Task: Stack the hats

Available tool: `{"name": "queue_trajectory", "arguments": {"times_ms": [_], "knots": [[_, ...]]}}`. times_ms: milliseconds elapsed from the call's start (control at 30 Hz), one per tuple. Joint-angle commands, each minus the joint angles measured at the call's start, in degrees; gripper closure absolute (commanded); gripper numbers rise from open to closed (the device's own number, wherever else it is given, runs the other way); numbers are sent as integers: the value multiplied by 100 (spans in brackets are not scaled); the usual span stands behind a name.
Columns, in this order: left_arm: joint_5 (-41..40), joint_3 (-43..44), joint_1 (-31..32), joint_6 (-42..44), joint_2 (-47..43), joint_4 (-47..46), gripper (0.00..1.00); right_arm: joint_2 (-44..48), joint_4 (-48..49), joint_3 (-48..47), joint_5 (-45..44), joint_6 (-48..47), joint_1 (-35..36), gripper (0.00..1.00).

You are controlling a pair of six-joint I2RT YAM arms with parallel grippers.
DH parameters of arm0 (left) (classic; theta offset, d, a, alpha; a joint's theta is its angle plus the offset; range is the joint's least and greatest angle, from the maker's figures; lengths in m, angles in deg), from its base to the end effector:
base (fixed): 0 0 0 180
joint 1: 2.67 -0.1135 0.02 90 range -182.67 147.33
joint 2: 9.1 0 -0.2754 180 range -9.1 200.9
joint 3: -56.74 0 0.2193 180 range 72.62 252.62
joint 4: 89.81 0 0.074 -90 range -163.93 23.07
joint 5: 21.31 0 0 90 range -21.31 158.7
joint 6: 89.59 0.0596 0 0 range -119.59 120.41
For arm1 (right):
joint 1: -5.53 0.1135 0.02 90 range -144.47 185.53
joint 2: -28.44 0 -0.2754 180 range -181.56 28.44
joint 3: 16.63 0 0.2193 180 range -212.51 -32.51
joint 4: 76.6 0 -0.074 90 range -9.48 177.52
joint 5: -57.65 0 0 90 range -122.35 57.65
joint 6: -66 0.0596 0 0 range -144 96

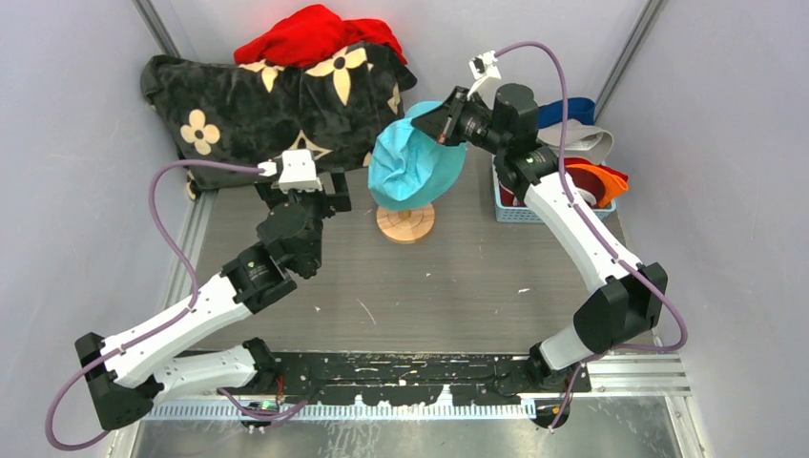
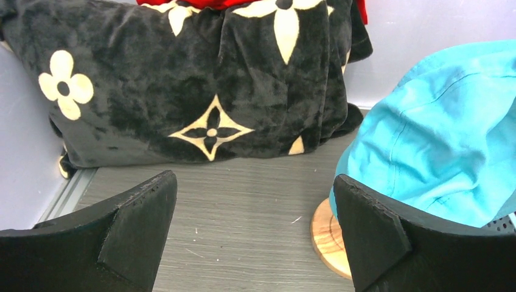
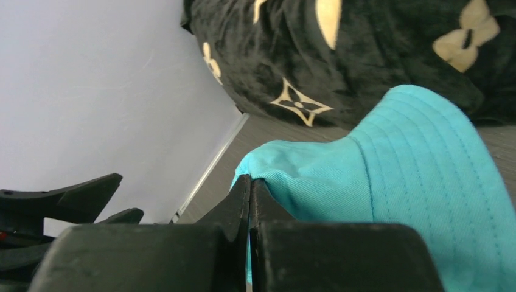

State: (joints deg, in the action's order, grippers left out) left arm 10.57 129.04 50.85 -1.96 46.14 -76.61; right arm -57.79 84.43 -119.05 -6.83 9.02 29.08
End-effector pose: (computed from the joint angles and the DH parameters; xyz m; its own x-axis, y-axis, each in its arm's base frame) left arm 0.1464 -0.1129 0.4112 0.0433 -0.0952 -0.9945 -0.0773 0.9921 -0.0984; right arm 0.3015 0.1594 0.4433 -0.4487 0.3409 -0.8261 -0.6089 0.5600 0.5618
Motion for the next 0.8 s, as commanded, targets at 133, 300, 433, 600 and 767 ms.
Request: {"name": "queue_trajectory", "arguments": {"times_ms": [133, 300, 433, 600, 767], "knots": [[-98, 175, -23, 79, 257, -189, 0, 165, 273, 109, 27, -34, -324, 99], [-102, 176, -32, 70, 314, -196, 0, 57, 270, 119, 136, -40, -360, 99], [-110, 176, -56, 62, 321, -194, 0, -24, 222, 68, 289, -79, -351, 64], [-80, 223, -91, 15, 376, -181, 0, 168, 93, 125, -129, -199, -400, 16], [-41, 330, -102, -60, 538, -112, 1, 317, 89, 220, -179, -217, -552, 14]]}}
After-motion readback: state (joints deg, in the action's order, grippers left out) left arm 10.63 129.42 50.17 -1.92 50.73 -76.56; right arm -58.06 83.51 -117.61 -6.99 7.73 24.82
